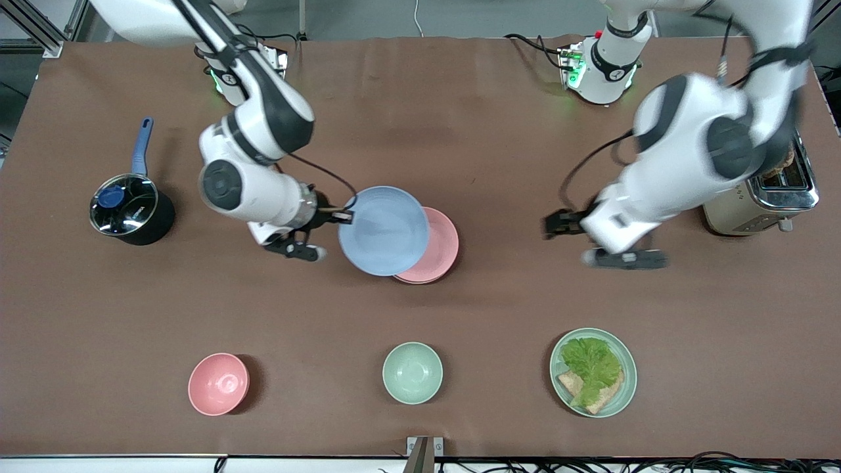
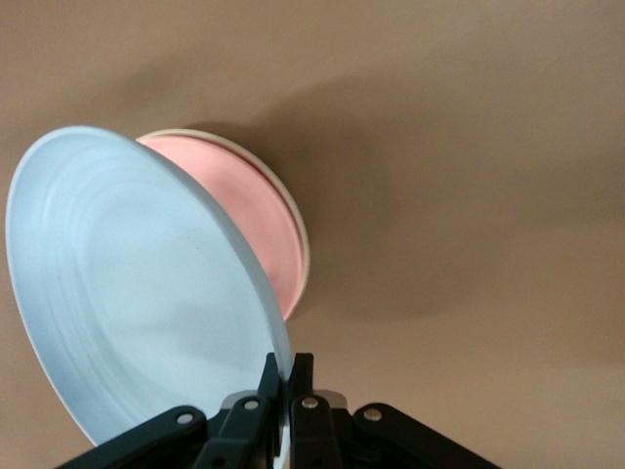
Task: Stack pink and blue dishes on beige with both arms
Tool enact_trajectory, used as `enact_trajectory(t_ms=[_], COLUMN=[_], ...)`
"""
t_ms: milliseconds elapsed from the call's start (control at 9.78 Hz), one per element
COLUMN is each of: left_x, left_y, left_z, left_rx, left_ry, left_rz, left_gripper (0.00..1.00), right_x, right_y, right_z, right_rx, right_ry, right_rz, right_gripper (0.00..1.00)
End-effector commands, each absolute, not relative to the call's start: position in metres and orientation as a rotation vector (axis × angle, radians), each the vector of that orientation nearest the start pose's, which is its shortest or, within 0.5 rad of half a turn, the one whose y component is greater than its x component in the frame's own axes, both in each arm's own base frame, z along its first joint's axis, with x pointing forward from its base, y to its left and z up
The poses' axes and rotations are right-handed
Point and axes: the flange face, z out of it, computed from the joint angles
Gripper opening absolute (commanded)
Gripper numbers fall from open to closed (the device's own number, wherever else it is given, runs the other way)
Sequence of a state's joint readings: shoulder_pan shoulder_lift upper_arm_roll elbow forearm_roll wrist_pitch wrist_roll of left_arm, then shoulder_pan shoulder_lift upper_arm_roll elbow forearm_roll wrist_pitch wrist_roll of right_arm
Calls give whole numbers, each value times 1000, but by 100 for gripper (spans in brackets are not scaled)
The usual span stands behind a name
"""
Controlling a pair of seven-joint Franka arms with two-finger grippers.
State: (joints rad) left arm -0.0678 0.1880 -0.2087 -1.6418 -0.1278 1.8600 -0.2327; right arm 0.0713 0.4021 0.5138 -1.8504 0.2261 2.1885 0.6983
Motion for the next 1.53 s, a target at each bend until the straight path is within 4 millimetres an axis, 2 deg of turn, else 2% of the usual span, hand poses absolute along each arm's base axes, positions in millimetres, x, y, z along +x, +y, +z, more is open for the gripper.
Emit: enact_trajectory(t_ms=[0, 102, 307, 409, 614, 818, 920, 1023, 1125, 1227, 1330, 1432], left_x=[582, 568, 540, 532, 529, 539, 540, 541, 542, 541, 538, 532], left_y=[-122, -108, -98, -83, -76, -74, -60, -57, -50, -47, -48, -48], left_z=[536, 561, 604, 617, 652, 681, 681, 680, 679, 678, 677, 678], left_rx=[-3240, -3153, -3119, -3125, -3129, -3185, -3190, -3190, -3186, -3180, -3173, -3172], left_ry=[-28, -5, 64, 52, 65, 56, 15, 2, -3, 12, 13, 16], left_rz=[-37, -66, -104, -94, -122, -64, -37, -29, -31, -30, -21, -25], left_gripper=[100, 100, 100, 100, 100, 100, 100, 100, 100, 100, 100, 100], right_x=[518, 509, 503, 503, 496, 496, 498, 499, 506, 510, 518, 528], right_y=[361, 368, 374, 375, 377, 374, 370, 368, 362, 358, 352, 336], right_z=[290, 274, 262, 252, 242, 236, 229, 229, 232, 246, 289, 315], right_rx=[-2771, -2762, -2753, -2744, -2752, -2758, -2765, -2771, -2767, -2774, -2808, -2883], right_ry=[416, 420, 416, 422, 408, 405, 403, 400, 424, 412, 375, 327], right_rz=[288, 269, 252, 244, 247, 257, 266, 268, 264, 246, 184, 137], right_gripper=[2, 2, 3, 3, 5, 10, 26, 54, 88, 100, 100, 100])
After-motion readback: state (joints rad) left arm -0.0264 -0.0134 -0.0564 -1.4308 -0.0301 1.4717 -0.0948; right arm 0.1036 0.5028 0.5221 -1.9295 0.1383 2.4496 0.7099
